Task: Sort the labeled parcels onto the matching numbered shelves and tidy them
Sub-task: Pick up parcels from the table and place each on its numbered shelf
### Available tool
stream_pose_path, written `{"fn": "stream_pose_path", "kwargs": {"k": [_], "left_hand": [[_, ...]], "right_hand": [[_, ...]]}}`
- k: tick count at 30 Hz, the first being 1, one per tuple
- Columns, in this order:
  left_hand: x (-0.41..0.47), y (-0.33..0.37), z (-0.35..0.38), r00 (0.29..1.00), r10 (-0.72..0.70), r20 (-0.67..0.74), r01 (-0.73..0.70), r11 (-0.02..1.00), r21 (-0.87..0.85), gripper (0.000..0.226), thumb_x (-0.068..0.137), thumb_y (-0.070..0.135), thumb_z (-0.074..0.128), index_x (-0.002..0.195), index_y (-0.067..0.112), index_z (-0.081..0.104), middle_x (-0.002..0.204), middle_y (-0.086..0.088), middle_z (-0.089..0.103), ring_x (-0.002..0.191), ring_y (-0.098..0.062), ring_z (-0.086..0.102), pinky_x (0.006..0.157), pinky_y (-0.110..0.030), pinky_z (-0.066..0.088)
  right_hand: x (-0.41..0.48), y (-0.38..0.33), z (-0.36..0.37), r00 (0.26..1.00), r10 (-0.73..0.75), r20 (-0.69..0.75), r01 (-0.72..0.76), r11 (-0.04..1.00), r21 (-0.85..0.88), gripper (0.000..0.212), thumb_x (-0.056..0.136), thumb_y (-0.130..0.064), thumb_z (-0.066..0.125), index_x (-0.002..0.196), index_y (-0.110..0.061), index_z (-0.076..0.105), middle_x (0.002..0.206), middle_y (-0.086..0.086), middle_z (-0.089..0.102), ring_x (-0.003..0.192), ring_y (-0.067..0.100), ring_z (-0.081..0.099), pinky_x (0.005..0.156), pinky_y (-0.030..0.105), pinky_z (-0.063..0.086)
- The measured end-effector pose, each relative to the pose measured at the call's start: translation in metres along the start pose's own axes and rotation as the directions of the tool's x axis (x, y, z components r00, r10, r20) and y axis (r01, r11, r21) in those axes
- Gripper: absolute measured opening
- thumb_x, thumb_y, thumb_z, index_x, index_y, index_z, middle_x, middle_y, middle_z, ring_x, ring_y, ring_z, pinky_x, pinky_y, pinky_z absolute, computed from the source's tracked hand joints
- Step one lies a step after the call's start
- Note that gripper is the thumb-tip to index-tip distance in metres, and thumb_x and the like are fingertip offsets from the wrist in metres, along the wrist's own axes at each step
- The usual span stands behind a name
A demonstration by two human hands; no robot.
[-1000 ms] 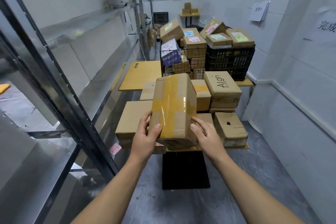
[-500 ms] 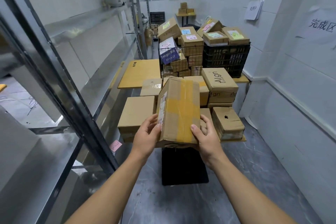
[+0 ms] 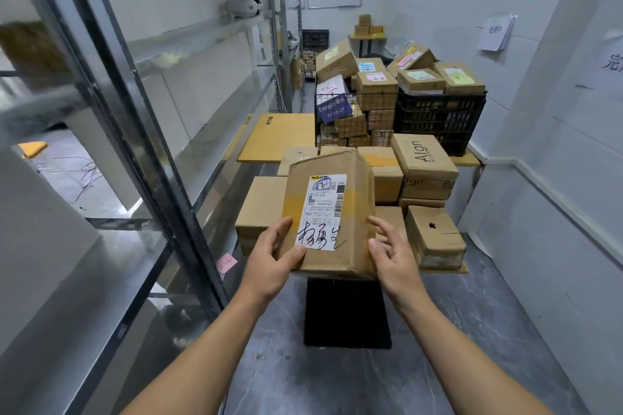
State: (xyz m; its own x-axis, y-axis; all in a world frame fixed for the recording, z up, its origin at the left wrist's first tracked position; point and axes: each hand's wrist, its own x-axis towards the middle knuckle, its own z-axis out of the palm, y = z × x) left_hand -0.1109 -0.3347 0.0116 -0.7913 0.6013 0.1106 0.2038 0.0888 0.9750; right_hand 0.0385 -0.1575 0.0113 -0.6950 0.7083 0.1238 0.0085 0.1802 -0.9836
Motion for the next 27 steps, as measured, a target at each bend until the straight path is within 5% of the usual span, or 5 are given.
{"fn": "stream_pose_path", "kwargs": {"k": [3,7,13,22,27], "left_hand": [[-0.008,0.011,-0.008,0.996,0.081,-0.040,-0.077,0.993,0.090,0.065,0.076,0.041,0.071,0.136,0.037,0.048,0.133,0.016,0.050,0.121,0.006,0.049,0.103,-0.020,0.042],[-0.019,0.020,-0.016,0.981,0.157,-0.115,-0.133,0.972,0.193,0.066,0.075,0.048,0.069,0.136,0.037,0.046,0.128,0.018,0.048,0.119,0.012,0.046,0.093,-0.004,0.037],[-0.046,0.034,-0.012,0.935,0.267,-0.232,-0.183,0.926,0.329,0.062,0.078,0.036,0.070,0.136,0.033,0.047,0.128,0.018,0.045,0.118,0.016,0.041,0.090,0.001,0.034],[-0.094,0.055,0.019,0.868,0.304,-0.394,-0.133,0.905,0.405,0.062,0.078,0.034,0.071,0.136,0.037,0.048,0.131,0.015,0.046,0.120,0.009,0.044,0.094,-0.009,0.040],[-0.121,0.071,0.035,0.829,0.335,-0.448,-0.106,0.881,0.462,0.063,0.077,0.033,0.071,0.136,0.033,0.049,0.130,0.011,0.047,0.119,0.014,0.041,0.099,-0.022,0.043]], "right_hand": [[0.004,-0.006,0.005,0.998,0.031,0.054,-0.030,0.999,-0.013,0.033,0.099,-0.048,0.055,0.131,-0.056,0.054,0.141,-0.002,0.055,0.124,0.013,0.058,0.104,0.048,0.051],[0.009,-0.020,0.008,0.962,0.117,0.245,-0.138,0.988,0.072,0.073,0.073,-0.080,0.060,0.140,-0.056,0.045,0.148,-0.008,0.051,0.128,0.015,0.054,0.101,0.046,0.051],[0.002,-0.036,0.008,0.922,0.082,0.379,-0.164,0.968,0.191,0.053,0.096,-0.036,0.065,0.130,-0.067,0.039,0.147,-0.011,0.047,0.125,0.020,0.057,0.080,0.049,0.062],[-0.017,-0.044,-0.001,0.914,-0.098,0.394,0.023,0.982,0.190,0.076,0.088,-0.031,0.077,0.128,-0.074,0.029,0.135,-0.026,0.050,0.125,0.004,0.052,0.100,0.047,0.055],[-0.034,-0.051,-0.014,0.905,-0.128,0.407,0.052,0.980,0.192,0.074,0.087,-0.034,0.077,0.123,-0.078,0.029,0.141,-0.011,0.053,0.128,0.014,0.055,0.098,0.048,0.056]]}}
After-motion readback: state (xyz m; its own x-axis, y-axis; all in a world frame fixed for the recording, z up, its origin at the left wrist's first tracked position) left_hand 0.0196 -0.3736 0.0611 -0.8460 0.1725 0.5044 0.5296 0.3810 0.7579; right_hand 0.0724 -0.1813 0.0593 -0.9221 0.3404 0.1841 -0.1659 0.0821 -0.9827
